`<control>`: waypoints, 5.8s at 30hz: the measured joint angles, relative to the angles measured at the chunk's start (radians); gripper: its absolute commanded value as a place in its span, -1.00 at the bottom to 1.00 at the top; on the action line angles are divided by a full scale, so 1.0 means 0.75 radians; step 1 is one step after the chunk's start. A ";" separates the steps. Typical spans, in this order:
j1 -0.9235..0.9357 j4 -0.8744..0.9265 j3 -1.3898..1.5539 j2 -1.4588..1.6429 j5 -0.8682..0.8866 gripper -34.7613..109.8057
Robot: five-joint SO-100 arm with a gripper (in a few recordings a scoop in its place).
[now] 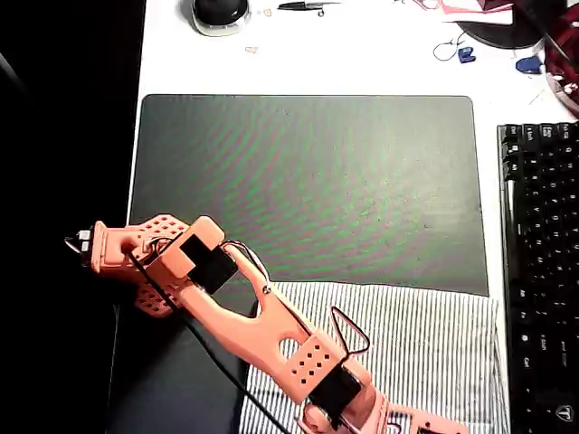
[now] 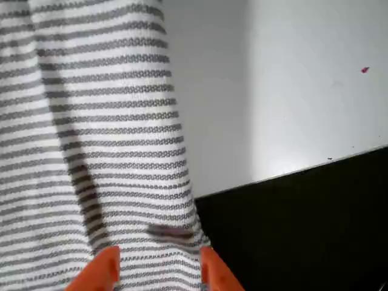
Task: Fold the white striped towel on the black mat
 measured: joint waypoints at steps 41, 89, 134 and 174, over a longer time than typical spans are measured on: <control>-0.681 -0.188 0.767 0.250 0.405 -0.46; -1.497 0.149 0.466 0.407 0.820 -0.32; -0.886 -0.049 1.618 1.072 0.573 -0.52; -0.867 -0.076 1.530 1.237 0.597 -0.44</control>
